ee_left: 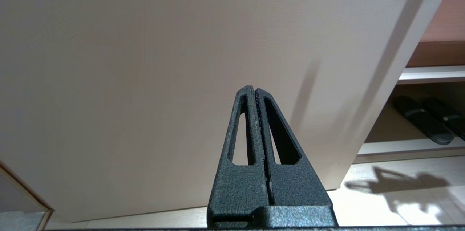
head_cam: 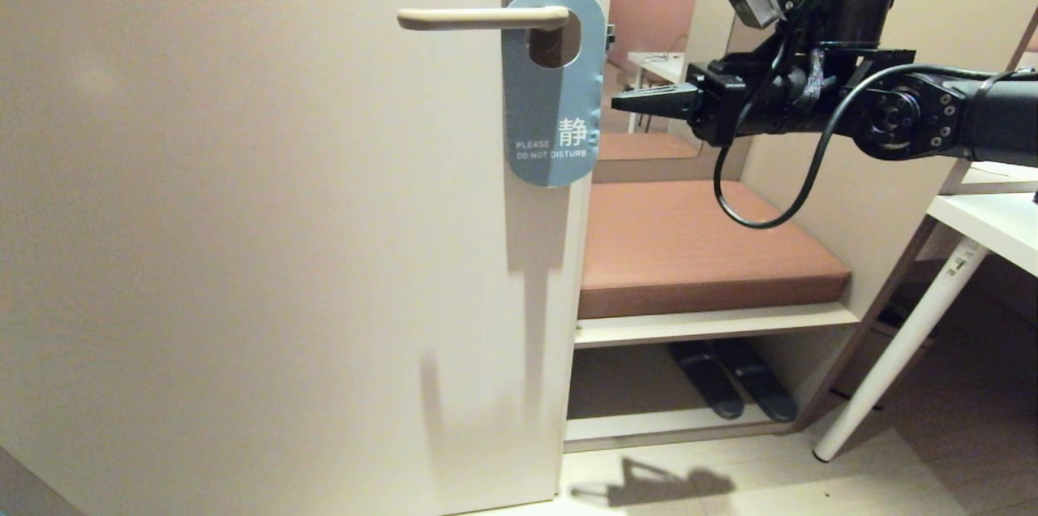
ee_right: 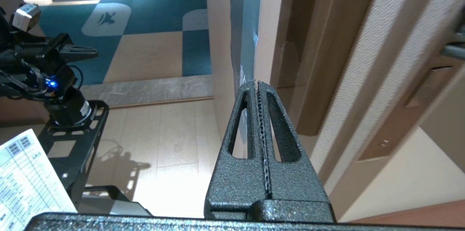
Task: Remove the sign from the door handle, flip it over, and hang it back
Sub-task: Take down the sign
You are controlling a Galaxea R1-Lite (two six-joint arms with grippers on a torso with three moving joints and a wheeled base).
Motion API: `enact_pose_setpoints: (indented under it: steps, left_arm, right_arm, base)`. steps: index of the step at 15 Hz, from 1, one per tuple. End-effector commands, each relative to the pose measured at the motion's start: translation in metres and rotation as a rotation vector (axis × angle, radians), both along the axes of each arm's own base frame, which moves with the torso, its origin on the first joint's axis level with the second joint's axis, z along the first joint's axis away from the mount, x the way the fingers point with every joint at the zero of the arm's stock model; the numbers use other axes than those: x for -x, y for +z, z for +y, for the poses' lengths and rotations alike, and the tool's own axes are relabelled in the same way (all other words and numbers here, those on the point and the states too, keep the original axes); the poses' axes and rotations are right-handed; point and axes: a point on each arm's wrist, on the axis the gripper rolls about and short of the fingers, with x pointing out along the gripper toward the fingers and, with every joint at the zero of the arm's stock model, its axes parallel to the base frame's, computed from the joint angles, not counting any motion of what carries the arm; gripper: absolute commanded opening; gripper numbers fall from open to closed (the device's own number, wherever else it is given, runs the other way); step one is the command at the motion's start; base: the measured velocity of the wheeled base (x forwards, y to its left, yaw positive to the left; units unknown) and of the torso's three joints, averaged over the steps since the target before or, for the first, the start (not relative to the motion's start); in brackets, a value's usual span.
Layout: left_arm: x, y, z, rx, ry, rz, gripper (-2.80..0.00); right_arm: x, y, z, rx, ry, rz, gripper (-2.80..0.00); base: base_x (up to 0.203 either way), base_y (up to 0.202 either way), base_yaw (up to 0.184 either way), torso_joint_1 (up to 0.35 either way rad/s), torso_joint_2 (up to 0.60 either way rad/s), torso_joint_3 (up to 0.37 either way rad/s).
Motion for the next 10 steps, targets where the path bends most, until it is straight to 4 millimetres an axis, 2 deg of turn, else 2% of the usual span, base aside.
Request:
enact_pose_setpoints:
  steps: [1,10]
  left_arm:
    - [0.0000,0.0001,0.0000,0.000,0.001,-0.001,-2.80]
    - [0.0000,0.0001,0.0000,0.000,-0.001,-0.001,-2.80]
  right_arm:
    - [-0.0041,-0.0033,0.0039,0.000,0.012,-0.003,0.00]
    - [-0.0082,-0.0042,0.0109,-0.003,0.030,-0.010,0.00]
  base:
    - [0.000,0.000,0.000,0.000,0.00,0.000]
    - [0.000,0.000,0.000,0.000,0.00,0.000]
